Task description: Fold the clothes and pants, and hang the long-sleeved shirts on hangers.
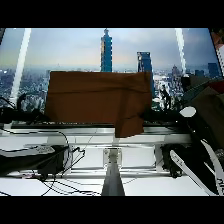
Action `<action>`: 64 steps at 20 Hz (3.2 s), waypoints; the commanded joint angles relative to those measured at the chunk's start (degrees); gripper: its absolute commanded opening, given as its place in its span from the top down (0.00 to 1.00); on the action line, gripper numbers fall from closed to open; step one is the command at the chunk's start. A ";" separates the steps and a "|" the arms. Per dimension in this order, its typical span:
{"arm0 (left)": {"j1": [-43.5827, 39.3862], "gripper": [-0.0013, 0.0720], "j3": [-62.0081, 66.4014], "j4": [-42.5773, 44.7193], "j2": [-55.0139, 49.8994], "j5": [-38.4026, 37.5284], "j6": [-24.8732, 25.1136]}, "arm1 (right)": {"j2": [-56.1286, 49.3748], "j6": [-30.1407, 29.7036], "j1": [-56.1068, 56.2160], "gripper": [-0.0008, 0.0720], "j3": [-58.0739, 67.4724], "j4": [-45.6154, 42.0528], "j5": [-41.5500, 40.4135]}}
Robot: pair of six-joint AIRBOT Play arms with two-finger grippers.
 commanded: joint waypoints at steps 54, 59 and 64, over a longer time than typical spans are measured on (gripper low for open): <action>-42.64 0.96 38.56 -15.23 12.35 0.02 -14.25 | -50.14 2.49 26.40 0.97 59.95 -11.69 -24.50; -46.38 0.96 38.56 -15.61 15.72 0.48 -14.23 | -60.35 6.40 39.32 0.97 72.74 -11.85 -22.01; -46.90 0.96 38.53 -15.91 13.88 0.63 -14.23 | -59.52 6.38 38.36 0.97 76.35 -23.50 -16.13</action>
